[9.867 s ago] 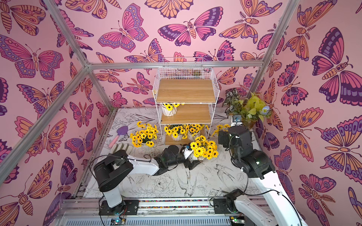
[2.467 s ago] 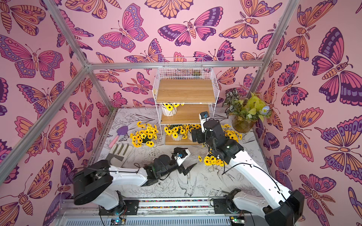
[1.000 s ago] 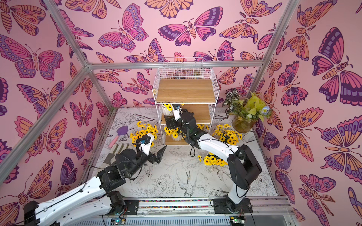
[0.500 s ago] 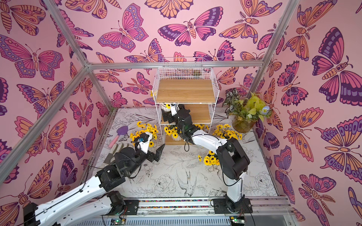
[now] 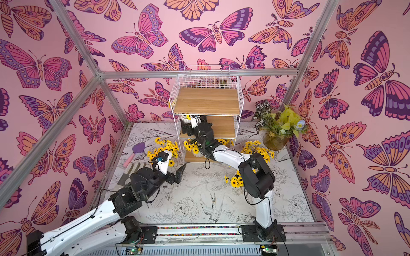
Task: Take the sunflower pots off the shelves
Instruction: Pick up the sunflower pot from the shelf.
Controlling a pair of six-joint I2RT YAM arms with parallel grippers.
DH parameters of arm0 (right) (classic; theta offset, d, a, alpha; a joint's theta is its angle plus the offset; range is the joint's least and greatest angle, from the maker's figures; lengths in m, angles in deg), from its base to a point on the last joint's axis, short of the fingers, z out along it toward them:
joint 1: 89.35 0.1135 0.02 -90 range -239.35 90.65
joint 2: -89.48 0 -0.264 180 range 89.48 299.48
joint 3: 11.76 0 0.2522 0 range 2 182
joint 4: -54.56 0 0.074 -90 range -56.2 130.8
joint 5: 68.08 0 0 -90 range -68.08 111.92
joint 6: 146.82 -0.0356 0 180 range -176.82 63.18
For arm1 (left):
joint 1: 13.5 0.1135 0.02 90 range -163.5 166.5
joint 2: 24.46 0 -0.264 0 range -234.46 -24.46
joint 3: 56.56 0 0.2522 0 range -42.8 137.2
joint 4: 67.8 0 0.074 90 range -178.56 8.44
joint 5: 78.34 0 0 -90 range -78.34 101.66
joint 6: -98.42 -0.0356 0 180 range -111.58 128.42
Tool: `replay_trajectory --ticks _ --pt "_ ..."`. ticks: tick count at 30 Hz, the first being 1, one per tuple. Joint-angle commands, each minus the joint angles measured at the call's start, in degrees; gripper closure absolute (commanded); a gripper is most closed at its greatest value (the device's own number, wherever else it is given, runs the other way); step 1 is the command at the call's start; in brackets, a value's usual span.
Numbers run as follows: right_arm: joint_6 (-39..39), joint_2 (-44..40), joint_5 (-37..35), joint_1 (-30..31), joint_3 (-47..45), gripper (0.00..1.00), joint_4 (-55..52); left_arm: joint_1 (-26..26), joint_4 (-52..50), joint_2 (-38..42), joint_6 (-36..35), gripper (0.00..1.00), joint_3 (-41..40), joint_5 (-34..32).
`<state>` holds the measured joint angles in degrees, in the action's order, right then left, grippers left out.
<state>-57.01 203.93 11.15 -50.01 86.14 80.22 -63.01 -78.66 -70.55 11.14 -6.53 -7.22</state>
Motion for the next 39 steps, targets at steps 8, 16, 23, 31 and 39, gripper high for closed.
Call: replay_trajectory --ticks 8,16,23,31,39 --pt "-0.18 5.48 -0.61 0.38 -1.35 0.31 -7.01 0.56 -0.26 0.74 0.73 0.00 -1.12 0.42" --pt "0.66 0.53 4.55 0.36 -3.74 0.44 -11.53 0.82 -0.27 0.71 1.06 0.00 -0.87 -1.05" --pt "1.06 -6.49 7.66 0.45 -11.59 0.44 -7.94 2.01 2.15 -1.57 1.00 0.00 -1.20 -1.43" --pt "-1.01 -12.09 10.31 0.85 -17.41 0.50 -6.24 2.53 4.04 -5.75 -0.04 0.00 0.61 -6.57" --pt "-1.74 -12.05 10.34 1.01 -15.74 0.50 -11.67 5.27 9.86 -11.83 -0.64 0.00 1.47 -4.86"
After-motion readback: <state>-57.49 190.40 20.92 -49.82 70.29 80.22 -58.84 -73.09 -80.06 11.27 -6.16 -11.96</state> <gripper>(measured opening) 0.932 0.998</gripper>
